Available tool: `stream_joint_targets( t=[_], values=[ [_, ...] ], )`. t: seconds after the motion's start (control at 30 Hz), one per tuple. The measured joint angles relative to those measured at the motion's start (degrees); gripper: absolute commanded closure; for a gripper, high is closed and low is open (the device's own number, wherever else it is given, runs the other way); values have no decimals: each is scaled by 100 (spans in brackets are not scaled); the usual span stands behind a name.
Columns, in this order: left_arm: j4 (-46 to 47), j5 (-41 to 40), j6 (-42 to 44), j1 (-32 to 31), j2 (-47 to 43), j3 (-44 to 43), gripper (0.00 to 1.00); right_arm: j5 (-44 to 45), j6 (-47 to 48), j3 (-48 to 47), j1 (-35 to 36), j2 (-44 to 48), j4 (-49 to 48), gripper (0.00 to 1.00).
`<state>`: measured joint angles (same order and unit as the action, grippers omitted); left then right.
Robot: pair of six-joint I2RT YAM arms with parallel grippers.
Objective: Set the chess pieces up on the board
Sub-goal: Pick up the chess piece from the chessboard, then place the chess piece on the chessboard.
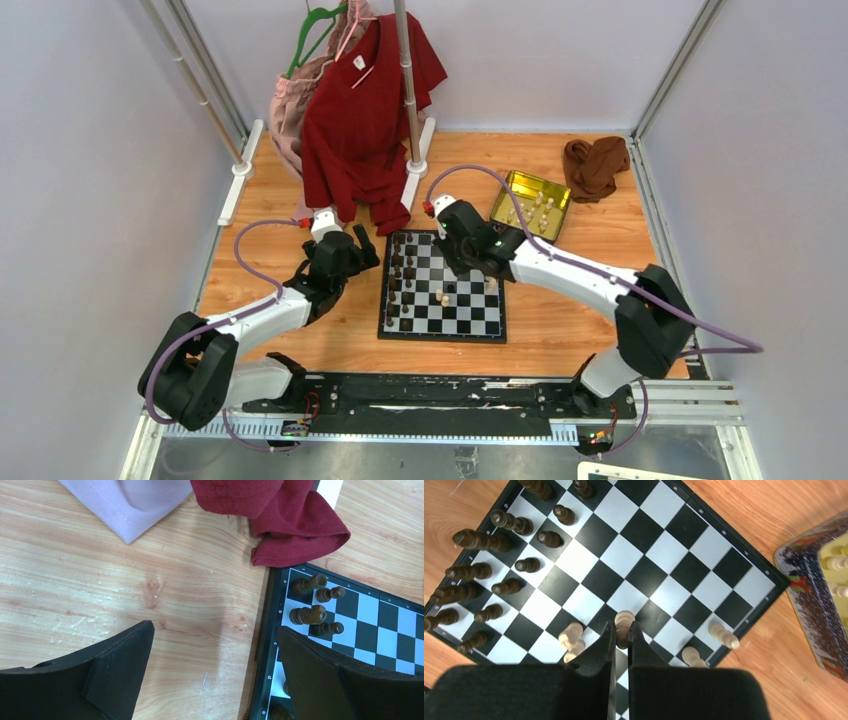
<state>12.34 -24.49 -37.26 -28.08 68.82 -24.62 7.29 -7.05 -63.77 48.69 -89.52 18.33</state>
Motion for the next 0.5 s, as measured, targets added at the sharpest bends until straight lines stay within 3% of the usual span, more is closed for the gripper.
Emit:
stream_joint_targets(
  t=[0.5],
  values=[
    [0, -59, 66, 0, 28, 0, 0, 334, -417, 1276, 61, 1860, 627, 100]
  ],
)
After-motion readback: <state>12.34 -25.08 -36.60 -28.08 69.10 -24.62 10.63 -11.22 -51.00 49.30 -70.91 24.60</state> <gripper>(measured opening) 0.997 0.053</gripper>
